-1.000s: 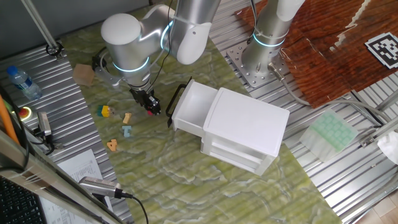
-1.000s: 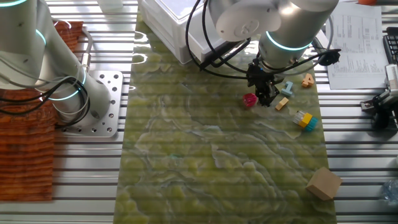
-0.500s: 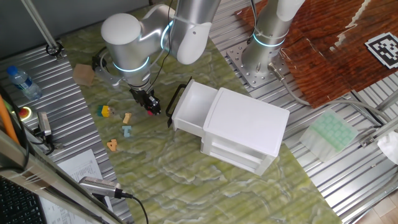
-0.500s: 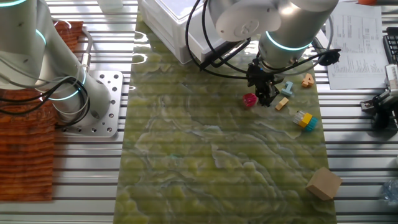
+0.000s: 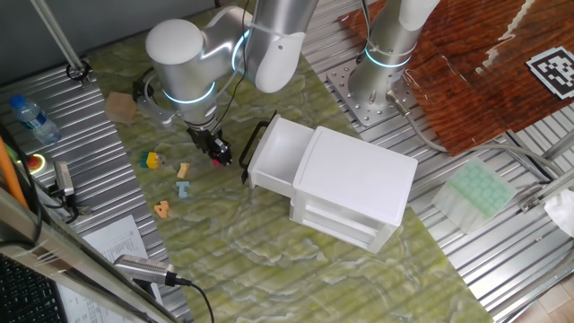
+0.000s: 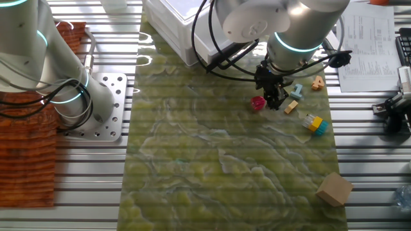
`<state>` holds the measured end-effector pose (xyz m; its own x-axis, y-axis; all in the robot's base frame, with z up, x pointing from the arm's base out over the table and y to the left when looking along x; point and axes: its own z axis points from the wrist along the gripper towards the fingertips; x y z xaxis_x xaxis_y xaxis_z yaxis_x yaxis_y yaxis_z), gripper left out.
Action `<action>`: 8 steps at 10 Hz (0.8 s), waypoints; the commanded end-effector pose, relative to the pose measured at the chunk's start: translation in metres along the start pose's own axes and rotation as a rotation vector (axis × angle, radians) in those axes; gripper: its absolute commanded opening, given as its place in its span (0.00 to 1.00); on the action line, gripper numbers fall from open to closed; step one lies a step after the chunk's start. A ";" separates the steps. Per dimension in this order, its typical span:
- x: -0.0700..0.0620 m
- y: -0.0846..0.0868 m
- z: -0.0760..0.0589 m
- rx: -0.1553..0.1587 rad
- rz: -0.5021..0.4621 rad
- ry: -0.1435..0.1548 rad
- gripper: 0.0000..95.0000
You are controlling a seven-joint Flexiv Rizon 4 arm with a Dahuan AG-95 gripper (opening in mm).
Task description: Put things in the drawer
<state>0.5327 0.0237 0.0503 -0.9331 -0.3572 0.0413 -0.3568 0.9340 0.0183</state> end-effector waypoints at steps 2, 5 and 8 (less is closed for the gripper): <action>0.001 0.002 0.000 0.005 0.064 0.036 0.60; 0.002 0.000 0.005 0.006 0.066 0.039 0.60; 0.003 -0.002 0.011 0.006 0.077 0.044 0.40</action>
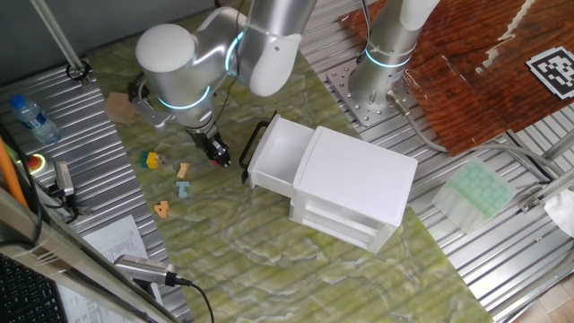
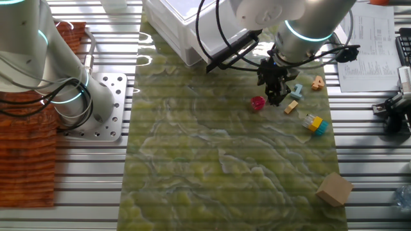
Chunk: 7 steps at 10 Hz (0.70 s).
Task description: Put things in the drawer
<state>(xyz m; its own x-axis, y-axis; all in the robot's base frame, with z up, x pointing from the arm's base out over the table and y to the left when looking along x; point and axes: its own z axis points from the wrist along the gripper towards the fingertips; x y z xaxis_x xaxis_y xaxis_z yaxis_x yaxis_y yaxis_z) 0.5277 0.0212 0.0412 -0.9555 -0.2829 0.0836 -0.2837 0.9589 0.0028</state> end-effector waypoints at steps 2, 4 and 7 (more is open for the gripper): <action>-0.002 -0.002 0.005 -0.006 0.002 0.003 0.40; -0.001 -0.003 0.007 -0.005 0.006 0.004 0.40; 0.004 -0.009 0.013 -0.007 -0.003 0.005 0.60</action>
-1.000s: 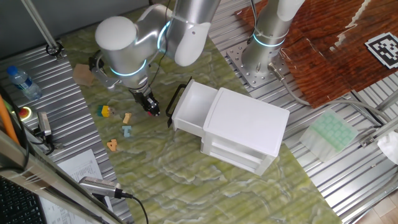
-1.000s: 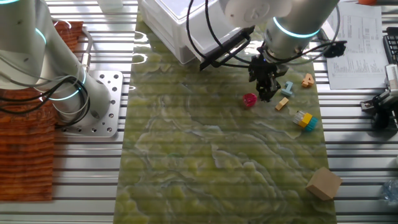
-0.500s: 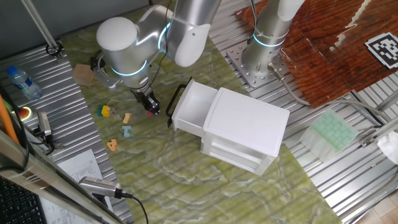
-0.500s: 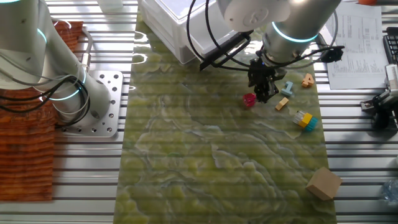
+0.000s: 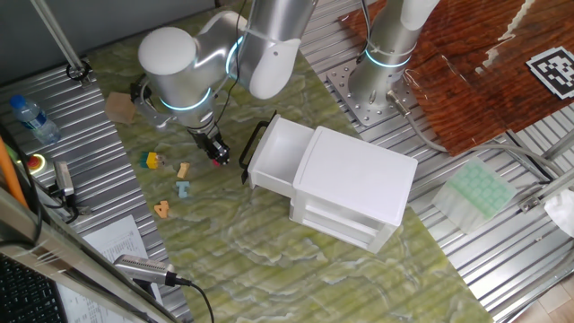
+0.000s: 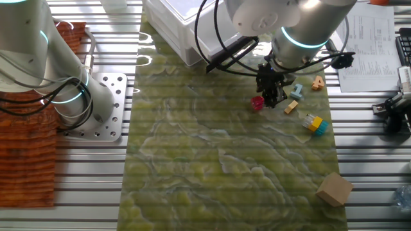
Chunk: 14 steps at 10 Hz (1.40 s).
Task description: Put things in the drawer
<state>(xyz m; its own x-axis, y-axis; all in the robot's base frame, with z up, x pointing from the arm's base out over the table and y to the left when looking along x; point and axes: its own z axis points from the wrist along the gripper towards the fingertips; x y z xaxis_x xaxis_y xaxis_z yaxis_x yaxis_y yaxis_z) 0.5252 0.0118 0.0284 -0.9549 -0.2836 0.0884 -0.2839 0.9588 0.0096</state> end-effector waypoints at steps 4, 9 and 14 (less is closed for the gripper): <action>0.002 0.000 0.007 -0.003 0.007 -0.007 0.60; 0.003 0.001 0.013 0.001 0.015 -0.005 0.40; 0.007 0.000 0.016 0.004 0.016 -0.001 0.40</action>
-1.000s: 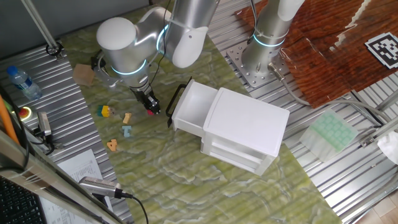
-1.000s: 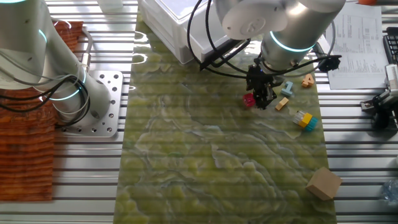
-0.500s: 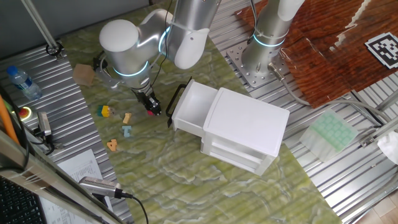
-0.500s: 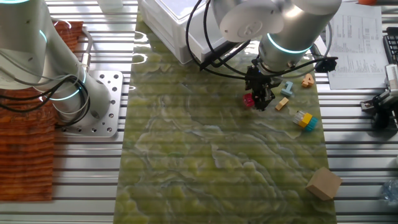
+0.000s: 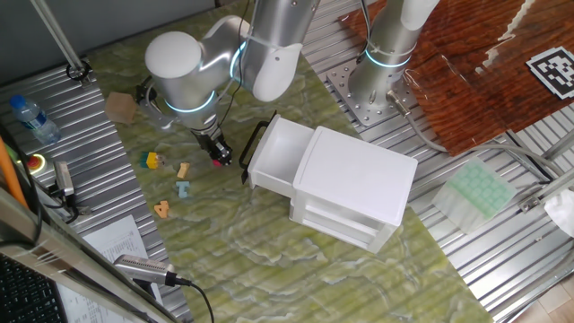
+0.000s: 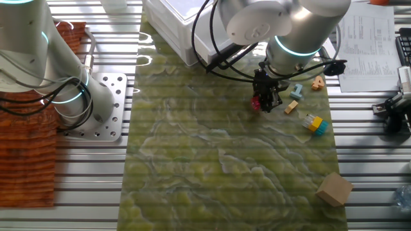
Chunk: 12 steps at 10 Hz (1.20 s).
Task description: Put things in the drawer
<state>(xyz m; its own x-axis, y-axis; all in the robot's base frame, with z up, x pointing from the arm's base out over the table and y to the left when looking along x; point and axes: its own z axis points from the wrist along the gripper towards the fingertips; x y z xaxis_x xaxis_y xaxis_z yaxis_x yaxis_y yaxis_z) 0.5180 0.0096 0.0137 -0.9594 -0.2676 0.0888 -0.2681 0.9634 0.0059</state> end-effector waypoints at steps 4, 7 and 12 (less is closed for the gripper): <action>0.003 -0.001 0.001 0.003 0.000 -0.002 0.40; 0.004 -0.001 0.001 0.002 0.006 -0.002 0.00; 0.003 -0.004 -0.012 0.000 -0.016 0.003 0.00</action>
<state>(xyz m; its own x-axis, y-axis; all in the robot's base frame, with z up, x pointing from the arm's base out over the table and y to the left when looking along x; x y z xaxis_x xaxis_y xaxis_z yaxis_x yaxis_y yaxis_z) 0.5171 0.0049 0.0262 -0.9551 -0.2825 0.0897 -0.2831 0.9591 0.0072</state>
